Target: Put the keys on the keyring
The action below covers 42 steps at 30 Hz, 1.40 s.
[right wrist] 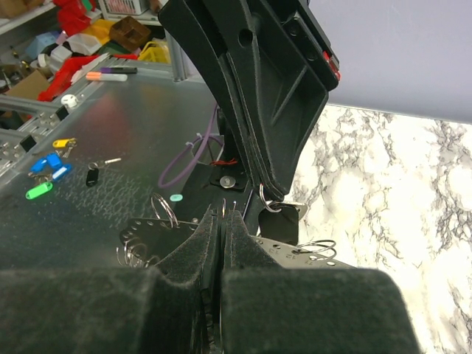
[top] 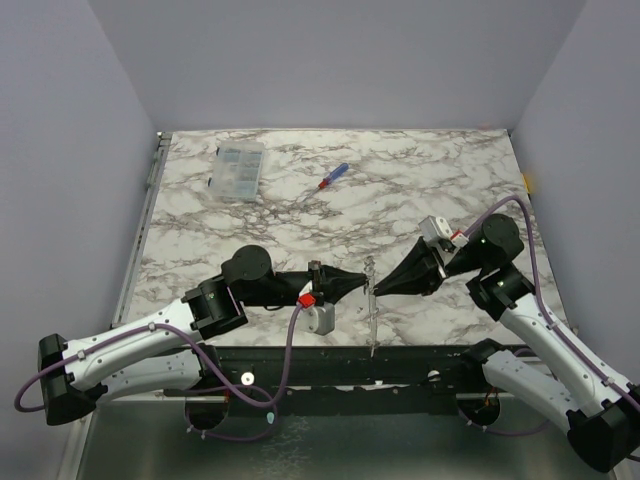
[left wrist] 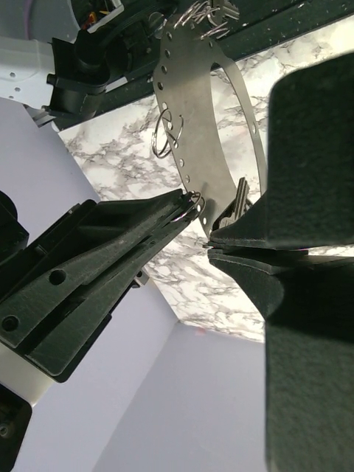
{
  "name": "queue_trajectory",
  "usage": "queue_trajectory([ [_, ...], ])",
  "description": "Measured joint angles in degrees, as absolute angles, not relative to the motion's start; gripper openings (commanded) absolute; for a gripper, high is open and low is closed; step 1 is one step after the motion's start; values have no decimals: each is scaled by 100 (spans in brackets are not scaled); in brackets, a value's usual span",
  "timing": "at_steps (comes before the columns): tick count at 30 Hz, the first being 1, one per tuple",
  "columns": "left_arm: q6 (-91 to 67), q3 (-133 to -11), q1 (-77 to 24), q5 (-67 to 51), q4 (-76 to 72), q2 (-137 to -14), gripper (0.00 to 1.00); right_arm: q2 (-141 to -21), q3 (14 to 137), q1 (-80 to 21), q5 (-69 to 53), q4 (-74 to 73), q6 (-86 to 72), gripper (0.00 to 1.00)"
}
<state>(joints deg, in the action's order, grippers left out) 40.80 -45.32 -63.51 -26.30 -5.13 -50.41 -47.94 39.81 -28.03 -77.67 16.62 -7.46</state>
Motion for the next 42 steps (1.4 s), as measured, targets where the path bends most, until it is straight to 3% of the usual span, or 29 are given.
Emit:
queue_trajectory([
  [42, 3938, -4342, -6348, -3000, -871, -5072, 0, -4838, 4005, -2803, -7758, 1660, -746, 1],
])
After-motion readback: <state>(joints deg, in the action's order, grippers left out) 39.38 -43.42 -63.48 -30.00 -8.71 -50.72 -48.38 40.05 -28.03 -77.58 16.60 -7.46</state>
